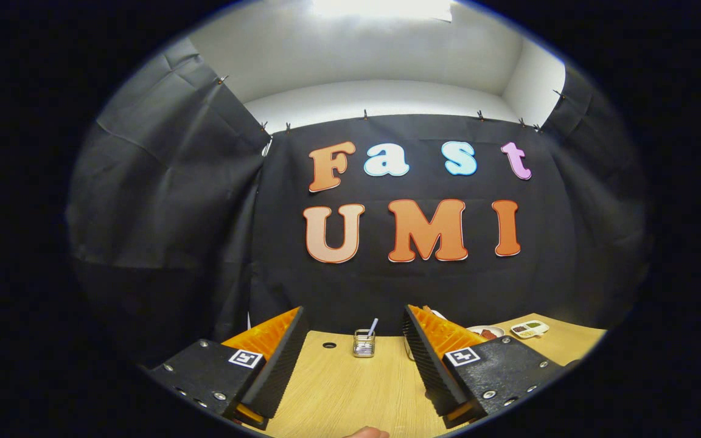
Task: Take the bottle from table, then pour the juice into the cup, finally place the bottle on the coaster
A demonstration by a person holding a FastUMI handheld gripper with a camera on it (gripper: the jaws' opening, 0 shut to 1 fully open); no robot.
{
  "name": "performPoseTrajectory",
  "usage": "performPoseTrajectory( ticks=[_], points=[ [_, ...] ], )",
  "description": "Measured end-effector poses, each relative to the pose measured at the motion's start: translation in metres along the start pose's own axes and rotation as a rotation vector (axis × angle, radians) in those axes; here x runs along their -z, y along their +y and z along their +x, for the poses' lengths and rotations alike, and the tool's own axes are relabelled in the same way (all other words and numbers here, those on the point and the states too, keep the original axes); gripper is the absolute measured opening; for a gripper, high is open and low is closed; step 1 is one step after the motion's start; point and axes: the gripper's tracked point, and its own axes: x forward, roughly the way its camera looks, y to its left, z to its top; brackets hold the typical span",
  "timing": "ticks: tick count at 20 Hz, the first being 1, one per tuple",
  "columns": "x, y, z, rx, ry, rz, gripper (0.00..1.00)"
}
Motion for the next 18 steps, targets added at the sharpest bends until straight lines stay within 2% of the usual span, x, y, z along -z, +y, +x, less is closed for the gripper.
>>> performPoseTrajectory(
  ticks=[4,8,18],
  points=[
    [-0.009,-0.007,-0.013,0.024,-0.026,0.002,0.93],
    [-0.017,-0.008,-0.01,0.001,-0.053,0.008,0.93],
    [0.0,-0.02,-0.013,0.037,-0.031,-0.046,0.93]
  ],
)
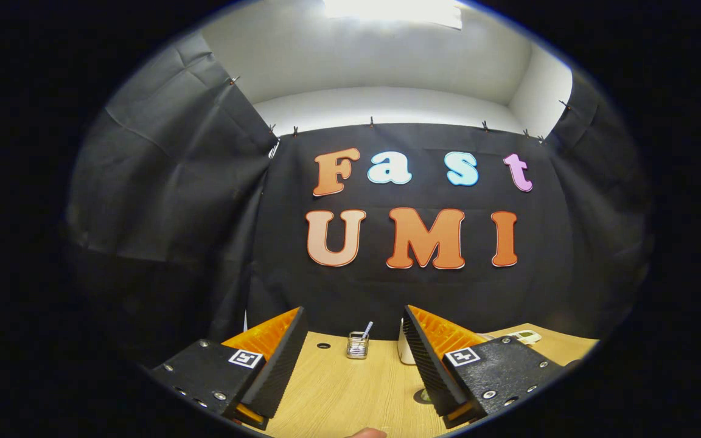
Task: Take the bottle from table, then pour the juice into the cup, finally place the bottle on the coaster
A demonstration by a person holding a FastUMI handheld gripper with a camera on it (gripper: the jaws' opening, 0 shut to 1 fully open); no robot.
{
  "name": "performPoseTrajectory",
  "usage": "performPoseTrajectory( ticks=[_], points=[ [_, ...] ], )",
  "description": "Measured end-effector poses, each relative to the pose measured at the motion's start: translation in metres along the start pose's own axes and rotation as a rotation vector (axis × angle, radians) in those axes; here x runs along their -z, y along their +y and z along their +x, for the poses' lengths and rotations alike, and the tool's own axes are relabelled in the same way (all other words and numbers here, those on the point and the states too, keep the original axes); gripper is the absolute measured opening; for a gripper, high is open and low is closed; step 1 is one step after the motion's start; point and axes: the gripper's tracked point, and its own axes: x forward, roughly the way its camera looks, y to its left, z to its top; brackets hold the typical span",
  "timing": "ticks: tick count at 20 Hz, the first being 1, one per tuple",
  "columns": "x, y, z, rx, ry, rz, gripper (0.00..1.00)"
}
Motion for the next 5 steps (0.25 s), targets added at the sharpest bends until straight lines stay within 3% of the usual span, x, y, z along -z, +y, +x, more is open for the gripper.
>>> performPoseTrajectory(
  ticks=[5],
  points=[
    [-0.0031,-0.0084,-0.0005,0.025,-0.014,0.005,0.93]
  ],
)
